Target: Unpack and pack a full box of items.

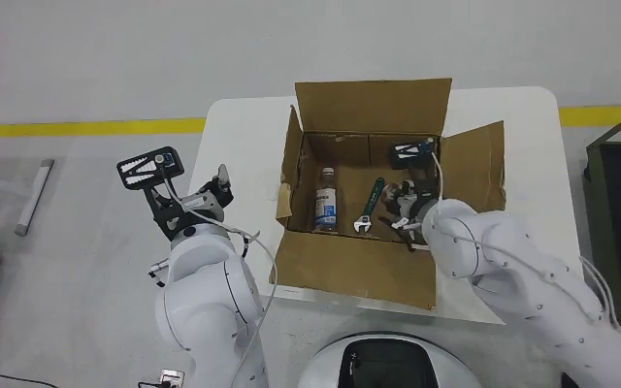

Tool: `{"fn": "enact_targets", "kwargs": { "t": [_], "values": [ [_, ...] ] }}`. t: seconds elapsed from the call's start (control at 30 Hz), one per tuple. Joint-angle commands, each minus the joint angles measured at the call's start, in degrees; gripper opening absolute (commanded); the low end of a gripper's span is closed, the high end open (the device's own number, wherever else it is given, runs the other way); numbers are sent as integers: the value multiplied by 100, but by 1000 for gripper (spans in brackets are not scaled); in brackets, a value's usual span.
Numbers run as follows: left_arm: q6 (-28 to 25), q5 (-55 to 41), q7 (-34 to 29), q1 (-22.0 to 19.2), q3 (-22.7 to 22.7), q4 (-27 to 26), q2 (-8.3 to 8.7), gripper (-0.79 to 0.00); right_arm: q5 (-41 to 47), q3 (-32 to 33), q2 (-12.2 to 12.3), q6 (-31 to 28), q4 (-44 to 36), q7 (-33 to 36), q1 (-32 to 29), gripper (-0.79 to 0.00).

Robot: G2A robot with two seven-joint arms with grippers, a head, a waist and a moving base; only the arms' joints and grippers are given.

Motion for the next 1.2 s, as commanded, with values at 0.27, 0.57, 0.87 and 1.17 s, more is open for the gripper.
{"fn": "enact_targets", "kwargs": {
  "t": [0.27,0.57,0.87,1.17],
  "values": [
    [0,0,0,0,0,0,0,0,-211,-542,-287,36,1076,-34,390,-785],
    [0,0,0,0,0,0,0,0,-235,-685,-525,-70,1619,72,643,-459],
    [0,0,0,0,0,0,0,0,-25,55,-525,-172,477,174,388,-314],
    [0,0,0,0,0,0,0,0,1463,3144,-338,-255,-2067,257,-390,-397]
  ]
}}
